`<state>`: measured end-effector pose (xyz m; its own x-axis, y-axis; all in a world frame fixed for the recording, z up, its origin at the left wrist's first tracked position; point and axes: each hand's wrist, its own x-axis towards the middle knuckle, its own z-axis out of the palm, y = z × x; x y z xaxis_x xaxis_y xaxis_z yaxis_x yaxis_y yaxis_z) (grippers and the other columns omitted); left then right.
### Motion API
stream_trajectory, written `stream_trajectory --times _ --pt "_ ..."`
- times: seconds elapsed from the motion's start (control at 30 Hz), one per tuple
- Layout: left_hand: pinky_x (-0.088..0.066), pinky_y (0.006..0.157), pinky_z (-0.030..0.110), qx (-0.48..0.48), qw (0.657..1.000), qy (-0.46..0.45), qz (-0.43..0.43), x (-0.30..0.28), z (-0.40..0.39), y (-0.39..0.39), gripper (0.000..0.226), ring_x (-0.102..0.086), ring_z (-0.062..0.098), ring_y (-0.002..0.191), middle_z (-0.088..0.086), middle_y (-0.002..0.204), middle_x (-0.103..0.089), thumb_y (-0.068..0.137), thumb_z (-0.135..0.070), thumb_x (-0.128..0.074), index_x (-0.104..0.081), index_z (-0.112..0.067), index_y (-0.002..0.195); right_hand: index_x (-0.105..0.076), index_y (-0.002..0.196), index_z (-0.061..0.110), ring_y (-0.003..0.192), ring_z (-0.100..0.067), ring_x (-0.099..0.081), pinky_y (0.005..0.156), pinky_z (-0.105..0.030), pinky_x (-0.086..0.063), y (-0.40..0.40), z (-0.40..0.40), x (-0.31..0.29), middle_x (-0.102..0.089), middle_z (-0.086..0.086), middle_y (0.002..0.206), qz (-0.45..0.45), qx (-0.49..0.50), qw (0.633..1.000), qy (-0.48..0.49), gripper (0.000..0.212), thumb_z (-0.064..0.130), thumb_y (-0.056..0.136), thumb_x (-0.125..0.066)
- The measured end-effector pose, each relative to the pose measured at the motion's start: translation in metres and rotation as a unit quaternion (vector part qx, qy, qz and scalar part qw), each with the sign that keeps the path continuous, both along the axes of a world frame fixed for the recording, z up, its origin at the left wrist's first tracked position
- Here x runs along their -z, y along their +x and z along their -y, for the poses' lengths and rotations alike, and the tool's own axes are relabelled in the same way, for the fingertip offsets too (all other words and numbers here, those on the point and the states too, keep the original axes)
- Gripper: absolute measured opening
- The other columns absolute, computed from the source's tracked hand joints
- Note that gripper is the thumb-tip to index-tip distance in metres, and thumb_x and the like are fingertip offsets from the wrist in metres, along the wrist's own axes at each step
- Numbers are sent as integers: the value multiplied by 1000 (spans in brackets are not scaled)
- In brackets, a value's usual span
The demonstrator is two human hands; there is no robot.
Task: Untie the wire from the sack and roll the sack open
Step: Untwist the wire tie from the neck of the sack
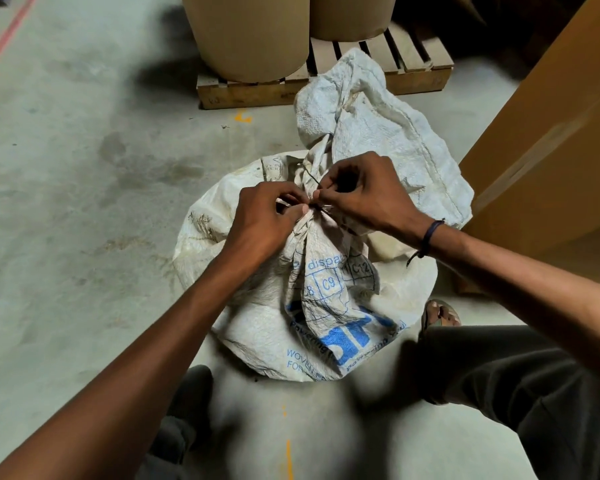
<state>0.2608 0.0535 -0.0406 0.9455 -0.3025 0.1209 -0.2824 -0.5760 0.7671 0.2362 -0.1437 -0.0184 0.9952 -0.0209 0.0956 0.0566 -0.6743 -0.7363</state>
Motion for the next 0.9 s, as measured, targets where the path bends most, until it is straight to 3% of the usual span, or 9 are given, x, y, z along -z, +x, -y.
stream_trajectory --times 0.1,0.17,0.3,0.37,0.5,0.63,0.7,0.8,0.9 --pt "-61 76 27 6 999 13 40 3 6 2 9 -70 2 81 -7 90 -76 86 -24 -79 -82 -24 94 -83 84 14 75 -9 -77 75 -33 -62 -1 9 0 -81 1 80 -54 21 994 88 3 17 85 -82" --pt "-61 78 32 12 998 18 57 5 9 1 9 -70 8 82 -3 91 -75 85 -24 -80 -83 -24 94 -83 89 7 68 -9 -73 64 -31 -57 -3 17 1 -82 -6 86 -106 22 981 160 7 14 90 -80" --pt "-58 78 18 47 996 27 74 5 14 1 11 -65 10 91 -1 96 -68 84 -21 -82 -82 -19 95 -82 100 2 76 -22 -68 62 -29 -47 -7 31 2 -82 -12 95 -187 14 950 248 14 14 95 -77" --pt "-58 78 20 62 994 49 70 6 18 4 12 -63 11 93 -1 100 -64 84 -22 -82 -82 -19 96 -81 102 1 81 -28 -68 64 -31 -48 -9 35 1 -82 -12 96 -197 12 943 269 14 13 95 -76" --pt "-57 80 32 106 988 90 63 9 24 5 12 -60 15 96 0 111 -54 85 -25 -79 -80 -22 97 -81 99 1 93 -40 -75 79 -48 -59 -14 38 3 -82 -16 95 -179 8 949 259 12 10 93 -78" --pt "-42 68 17 150 980 116 62 9 29 -1 12 -57 5 78 0 119 -45 90 -24 -74 -76 -18 101 -84 94 6 94 -55 -70 89 -65 -55 -18 40 6 -81 -20 96 -184 -13 953 241 11 16 89 -82" --pt "-41 66 22 169 973 138 71 8 31 -3 11 -56 7 73 0 121 -43 92 -24 -71 -72 -18 101 -83 97 4 102 -44 -75 99 -57 -56 -20 41 6 -82 -14 95 -178 -16 958 225 13 14 89 -82" --pt "-47 64 38 207 960 166 87 6 33 -4 7 -52 11 66 2 120 -39 95 -21 -66 -61 -16 96 -81 100 -1 92 -25 -78 92 -39 -61 -22 44 7 -82 -16 97 -176 -13 958 226 14 9 90 -80" --pt "-53 70 46 246 953 159 73 5 31 -2 6 -57 19 72 2 117 -39 97 -19 -62 -56 -18 96 -79 105 -6 97 -30 -78 90 -33 -61 -24 50 13 -80 -20 101 -184 -11 953 241 18 5 91 -78"
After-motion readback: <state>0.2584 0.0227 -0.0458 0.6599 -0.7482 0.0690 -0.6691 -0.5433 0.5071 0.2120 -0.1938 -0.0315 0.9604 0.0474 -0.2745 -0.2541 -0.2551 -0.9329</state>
